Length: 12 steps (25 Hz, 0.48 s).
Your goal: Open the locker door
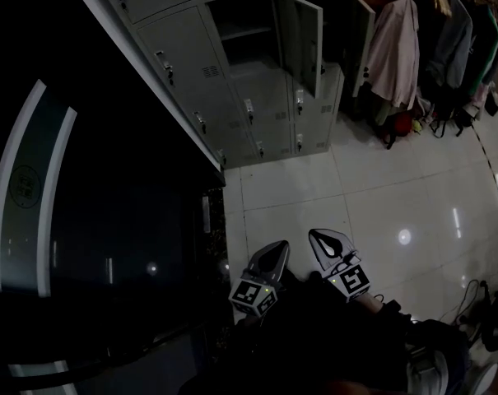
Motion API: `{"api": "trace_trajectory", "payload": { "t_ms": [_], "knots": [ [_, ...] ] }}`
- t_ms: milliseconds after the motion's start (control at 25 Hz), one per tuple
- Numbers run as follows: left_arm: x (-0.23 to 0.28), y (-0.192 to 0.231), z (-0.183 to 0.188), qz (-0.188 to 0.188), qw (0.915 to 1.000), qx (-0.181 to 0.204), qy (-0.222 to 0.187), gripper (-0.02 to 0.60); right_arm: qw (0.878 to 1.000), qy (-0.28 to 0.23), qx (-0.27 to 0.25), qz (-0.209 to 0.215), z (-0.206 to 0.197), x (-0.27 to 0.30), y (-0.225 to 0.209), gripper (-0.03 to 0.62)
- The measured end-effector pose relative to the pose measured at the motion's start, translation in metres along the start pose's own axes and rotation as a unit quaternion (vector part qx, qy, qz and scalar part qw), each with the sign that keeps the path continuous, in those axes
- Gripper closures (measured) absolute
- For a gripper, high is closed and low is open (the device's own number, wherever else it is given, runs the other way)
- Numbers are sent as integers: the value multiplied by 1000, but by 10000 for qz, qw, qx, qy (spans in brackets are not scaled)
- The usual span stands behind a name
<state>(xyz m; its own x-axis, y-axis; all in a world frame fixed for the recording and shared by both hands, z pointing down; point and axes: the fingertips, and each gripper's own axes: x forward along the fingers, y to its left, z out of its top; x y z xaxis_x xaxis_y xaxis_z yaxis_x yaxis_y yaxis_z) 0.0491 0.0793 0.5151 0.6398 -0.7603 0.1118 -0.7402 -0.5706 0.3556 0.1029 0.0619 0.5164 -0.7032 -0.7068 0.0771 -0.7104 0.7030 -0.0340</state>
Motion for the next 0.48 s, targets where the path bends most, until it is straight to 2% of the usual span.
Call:
{"api": "trace_trajectory", "payload": {
  "t_ms": [160, 320, 480],
  "knots": [
    [0, -25, -6, -4, 9999, 103, 7, 571, 9998, -106, -81, 113, 7, -21, 1, 594],
    [1, -48, -20, 161, 9998, 70, -100, 571, 9992, -97, -73, 375, -8, -45, -4, 594],
    [7, -66, -41, 152, 9999, -64, 38, 571, 9995, -82, 159, 256, -14, -60, -16, 594]
  ]
}}
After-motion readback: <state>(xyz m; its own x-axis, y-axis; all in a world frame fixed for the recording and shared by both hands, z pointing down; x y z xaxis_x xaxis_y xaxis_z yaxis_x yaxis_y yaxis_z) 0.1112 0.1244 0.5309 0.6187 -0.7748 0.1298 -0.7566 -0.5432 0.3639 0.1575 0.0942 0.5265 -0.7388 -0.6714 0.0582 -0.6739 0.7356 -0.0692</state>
